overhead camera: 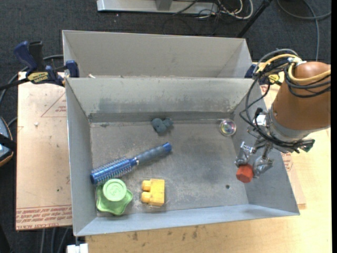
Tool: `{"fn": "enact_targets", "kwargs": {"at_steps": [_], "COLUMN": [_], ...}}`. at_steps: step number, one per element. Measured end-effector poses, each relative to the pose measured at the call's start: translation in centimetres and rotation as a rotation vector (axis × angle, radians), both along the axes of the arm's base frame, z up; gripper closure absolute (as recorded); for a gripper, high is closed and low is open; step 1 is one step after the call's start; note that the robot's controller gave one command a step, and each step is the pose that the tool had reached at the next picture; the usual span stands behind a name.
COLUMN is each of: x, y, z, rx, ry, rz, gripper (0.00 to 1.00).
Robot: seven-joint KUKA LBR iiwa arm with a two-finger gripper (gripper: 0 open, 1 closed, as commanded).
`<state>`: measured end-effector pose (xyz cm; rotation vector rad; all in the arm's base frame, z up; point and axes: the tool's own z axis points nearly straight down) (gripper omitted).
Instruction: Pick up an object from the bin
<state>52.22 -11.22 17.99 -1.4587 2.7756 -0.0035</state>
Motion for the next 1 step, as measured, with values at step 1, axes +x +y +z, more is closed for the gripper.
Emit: {"fn": "enact_targets", "kwargs": {"at_steps": [1], "x": [0.92], "y": [1.22], "z": [5.36], "rx": [0.000], "ry": [-0.003], "rz": [0.024], "gripper": [1.00]}}
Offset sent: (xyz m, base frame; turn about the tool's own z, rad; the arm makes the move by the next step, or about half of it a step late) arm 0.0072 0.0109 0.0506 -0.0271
